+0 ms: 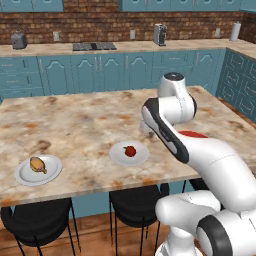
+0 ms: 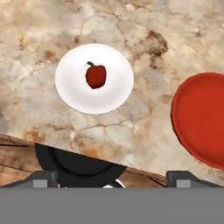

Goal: Pick the chicken drumstick and bell pepper from their plates and place them in the bowl. Then put the bowl in the fridge.

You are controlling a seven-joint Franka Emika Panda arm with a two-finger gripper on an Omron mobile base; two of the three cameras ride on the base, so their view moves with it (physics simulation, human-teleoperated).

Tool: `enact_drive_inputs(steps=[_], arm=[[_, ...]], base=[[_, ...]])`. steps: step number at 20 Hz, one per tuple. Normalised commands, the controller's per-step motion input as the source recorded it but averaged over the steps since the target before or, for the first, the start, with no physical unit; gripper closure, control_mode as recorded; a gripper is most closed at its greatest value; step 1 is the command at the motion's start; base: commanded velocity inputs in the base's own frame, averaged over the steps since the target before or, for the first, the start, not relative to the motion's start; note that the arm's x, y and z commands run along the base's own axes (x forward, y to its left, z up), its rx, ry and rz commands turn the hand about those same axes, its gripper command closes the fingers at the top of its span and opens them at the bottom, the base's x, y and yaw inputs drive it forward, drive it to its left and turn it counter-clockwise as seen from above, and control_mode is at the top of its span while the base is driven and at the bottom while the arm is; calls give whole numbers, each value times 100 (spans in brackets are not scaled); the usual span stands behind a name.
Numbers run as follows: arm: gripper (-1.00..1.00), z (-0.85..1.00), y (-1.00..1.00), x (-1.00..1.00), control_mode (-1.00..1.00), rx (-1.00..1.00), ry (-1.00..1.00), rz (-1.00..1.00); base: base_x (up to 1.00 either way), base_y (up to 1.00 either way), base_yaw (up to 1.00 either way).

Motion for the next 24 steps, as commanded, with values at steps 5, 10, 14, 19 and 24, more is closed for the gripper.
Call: enact_drive_inputs(steps=[5,10,14,19,24], arm=[[-100,-48,32,40,-100,9,2,11],[-100,-50,31,43,-100,1,16,6],[-100,-51,28,40,-100,0,0,6],[-100,-46,15,38,-100,0,0,6],[-100,-42,6,33,-100,0,0,4]], base=[[0,0,0],[0,0,0],[0,0,0],[0,0,0],[0,0,0]])
